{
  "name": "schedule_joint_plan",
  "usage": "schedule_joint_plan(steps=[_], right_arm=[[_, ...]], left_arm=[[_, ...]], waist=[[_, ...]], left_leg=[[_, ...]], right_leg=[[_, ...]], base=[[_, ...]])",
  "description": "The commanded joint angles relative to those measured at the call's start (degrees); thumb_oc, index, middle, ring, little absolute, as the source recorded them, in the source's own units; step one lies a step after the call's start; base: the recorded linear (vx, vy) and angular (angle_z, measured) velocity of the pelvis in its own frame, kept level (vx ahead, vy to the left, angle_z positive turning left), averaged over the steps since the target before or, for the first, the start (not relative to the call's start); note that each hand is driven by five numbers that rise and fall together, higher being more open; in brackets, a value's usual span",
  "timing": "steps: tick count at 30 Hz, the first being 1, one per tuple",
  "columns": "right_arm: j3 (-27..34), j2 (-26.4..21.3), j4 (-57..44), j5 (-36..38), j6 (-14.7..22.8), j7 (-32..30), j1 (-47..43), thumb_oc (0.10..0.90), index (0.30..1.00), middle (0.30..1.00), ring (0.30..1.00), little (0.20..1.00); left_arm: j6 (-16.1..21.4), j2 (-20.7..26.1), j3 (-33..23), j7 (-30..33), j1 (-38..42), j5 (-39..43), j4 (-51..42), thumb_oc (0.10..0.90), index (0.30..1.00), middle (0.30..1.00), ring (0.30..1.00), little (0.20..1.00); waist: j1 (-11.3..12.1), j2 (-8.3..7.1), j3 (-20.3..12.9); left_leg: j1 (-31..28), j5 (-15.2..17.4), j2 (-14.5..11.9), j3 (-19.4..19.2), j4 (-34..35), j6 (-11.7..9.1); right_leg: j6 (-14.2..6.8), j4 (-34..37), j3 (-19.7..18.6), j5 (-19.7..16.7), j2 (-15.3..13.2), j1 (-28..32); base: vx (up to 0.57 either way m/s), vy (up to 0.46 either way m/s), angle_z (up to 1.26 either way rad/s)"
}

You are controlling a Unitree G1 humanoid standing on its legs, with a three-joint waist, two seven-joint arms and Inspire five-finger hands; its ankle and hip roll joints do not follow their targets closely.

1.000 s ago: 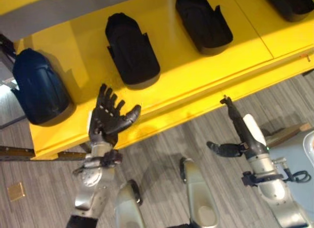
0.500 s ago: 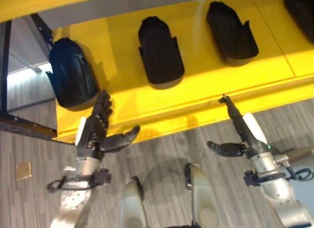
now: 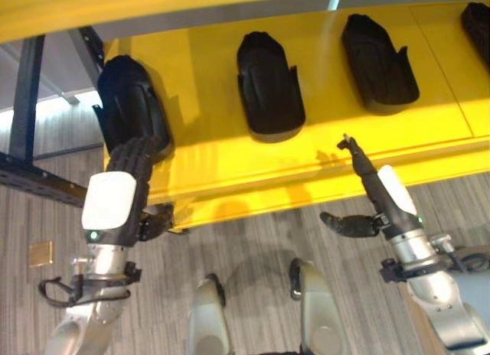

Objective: Move parts from the plastic box to the shelf.

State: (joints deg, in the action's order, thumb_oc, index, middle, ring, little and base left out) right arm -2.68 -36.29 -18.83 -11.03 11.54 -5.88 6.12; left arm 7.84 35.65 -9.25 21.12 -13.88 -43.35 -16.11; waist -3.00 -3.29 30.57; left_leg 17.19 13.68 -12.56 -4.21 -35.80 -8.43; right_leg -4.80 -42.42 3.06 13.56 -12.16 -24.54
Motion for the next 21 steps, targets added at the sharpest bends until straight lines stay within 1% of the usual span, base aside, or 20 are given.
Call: schedule_joint_plan(steps=[1, 7, 15, 21], right_arm=[[0.63, -0.02, -2.94, 2.15, 5.07, -1.7, -5.45, 0.9, 1.0, 1.0, 1.0, 1.0], [0.46, 0.65, -2.87, 1.01, 4.36, -1.76, -6.2, 0.9, 1.0, 1.0, 1.0, 1.0], [0.64, 1.01, -3.32, 0.8, 4.27, -1.87, -5.76, 0.9, 1.0, 1.0, 1.0, 1.0], [1.12, 0.98, -3.39, 0.47, 4.02, -2.39, -5.3, 0.9, 1.0, 1.0, 1.0, 1.0]], left_arm=[[0.09, 4.74, -2.78, 5.07, 0.41, -2.72, -2.32, 0.9, 1.0, 1.0, 1.0, 1.0], [-1.78, 4.8, -1.18, 4.37, 1.64, -6.49, 0.36, 0.9, 1.0, 1.0, 1.0, 1.0], [-1.9, 4.14, 0.24, 3.76, 0.91, -6.3, 1.79, 0.9, 1.0, 1.0, 1.0, 1.0], [-1.32, 3.7, 1.12, 2.35, -0.59, -5.09, 1.74, 0.9, 1.0, 1.0, 1.0, 1.0]], waist=[[-0.72, -2.32, -6.41], [-0.79, -2.68, -6.1], [-0.68, -2.77, -5.88], [-0.59, -2.74, -5.74]], left_leg=[[1.18, -3.74, -3.03, 3.13, 1.54, -0.92], [1.68, -3.61, -2.96, 3.08, 1.08, -0.79], [1.9, -3.5, -3.01, 3.07, 0.96, -0.65], [2.09, -3.46, -2.92, 3.15, 0.91, -0.59]], right_leg=[[-4.72, 5.25, -3.85, -4.7, -4.86, 3.59], [-4.54, 5.25, -4.02, -4.51, -4.82, 3.29], [-4.39, 4.96, -4.13, -4.37, -4.64, 2.94], [-4.32, 5.0, -4.07, -4.24, -4.59, 2.96]], base=[[0.0, 0.0, 0.0], [0.0, 0.0, 0.0], [0.0, 0.0, 0.0], [0.0, 0.0, 0.0]])
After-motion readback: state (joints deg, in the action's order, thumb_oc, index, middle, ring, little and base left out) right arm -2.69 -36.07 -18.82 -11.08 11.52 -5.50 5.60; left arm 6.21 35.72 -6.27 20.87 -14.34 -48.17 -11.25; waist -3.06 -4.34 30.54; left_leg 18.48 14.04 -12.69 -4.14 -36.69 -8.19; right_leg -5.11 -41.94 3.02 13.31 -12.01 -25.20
